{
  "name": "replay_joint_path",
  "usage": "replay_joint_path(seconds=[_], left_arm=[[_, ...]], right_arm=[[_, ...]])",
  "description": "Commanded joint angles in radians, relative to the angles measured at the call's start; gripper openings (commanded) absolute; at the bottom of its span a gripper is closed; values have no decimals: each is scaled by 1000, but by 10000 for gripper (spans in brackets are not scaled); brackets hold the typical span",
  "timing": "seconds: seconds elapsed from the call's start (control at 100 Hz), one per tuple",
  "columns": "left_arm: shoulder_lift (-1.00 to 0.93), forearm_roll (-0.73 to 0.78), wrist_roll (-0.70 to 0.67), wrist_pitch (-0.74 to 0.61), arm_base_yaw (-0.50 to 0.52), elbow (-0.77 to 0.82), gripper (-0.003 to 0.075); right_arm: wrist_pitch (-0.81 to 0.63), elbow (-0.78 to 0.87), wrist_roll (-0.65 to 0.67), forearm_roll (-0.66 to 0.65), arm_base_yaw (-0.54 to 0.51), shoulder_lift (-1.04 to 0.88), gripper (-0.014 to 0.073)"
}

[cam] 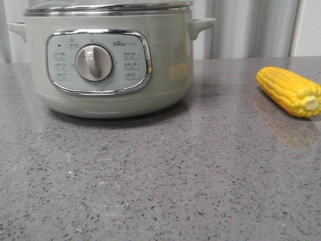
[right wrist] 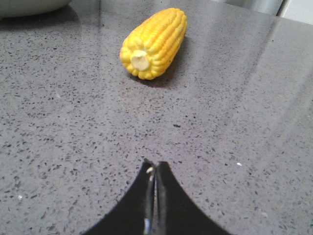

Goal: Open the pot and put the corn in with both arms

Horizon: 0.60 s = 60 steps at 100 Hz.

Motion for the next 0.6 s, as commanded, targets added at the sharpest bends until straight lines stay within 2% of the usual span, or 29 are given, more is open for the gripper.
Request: replay_joint_path(seconds=[0.0,0.16,0.29,0.38,0.52,0.59], left_arm=[[-34,-3,-4,-38,1,5,-20],[-34,-3,-4,-40,1,5,-20],[-34,83,-2,-47,1,5,-20],[-34,86,-2,-47,1,5,-20],[-34,66,-2,-68,1,5,-20],[-34,-119,-18,-144,-1,5,-20]], right_arm=[[-62,24,-4,-6,-7,-21,-67],[-102,24,-4,-6,-7,-21,-67],[-165,24,-4,-6,-7,-21,-67],[-213,24,-4,19,-7,-21,-67],[-320,24,-4,204,-7,-21,-67],[-366,24,-4,327,-7,-21,-67]])
